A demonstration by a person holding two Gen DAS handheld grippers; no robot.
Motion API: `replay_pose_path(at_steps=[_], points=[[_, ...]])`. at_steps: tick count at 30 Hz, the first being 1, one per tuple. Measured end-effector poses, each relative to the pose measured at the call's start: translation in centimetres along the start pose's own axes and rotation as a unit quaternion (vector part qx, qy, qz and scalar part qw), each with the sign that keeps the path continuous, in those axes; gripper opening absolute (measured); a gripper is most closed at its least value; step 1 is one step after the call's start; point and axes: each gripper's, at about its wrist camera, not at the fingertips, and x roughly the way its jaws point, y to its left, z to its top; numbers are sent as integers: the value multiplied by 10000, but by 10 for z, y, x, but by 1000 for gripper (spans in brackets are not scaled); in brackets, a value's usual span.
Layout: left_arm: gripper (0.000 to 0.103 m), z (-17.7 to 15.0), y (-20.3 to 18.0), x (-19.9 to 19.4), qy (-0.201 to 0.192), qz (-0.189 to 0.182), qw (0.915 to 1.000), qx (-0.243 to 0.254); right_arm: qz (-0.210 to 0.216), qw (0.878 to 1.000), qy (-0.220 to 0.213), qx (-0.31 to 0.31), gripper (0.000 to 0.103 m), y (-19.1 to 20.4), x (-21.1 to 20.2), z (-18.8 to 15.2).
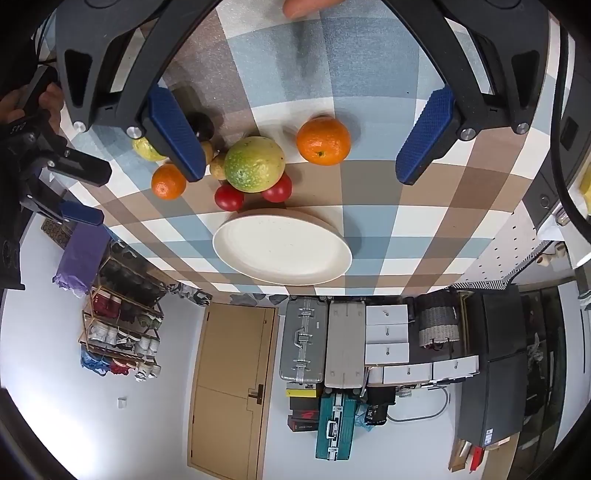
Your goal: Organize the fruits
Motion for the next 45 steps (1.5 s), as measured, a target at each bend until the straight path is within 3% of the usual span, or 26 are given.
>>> replay_pose_path(at_steps=[45], points=[[103, -4, -9, -1, 10, 77, 9999, 118, -11, 9999, 13, 106, 103, -6, 1, -1]])
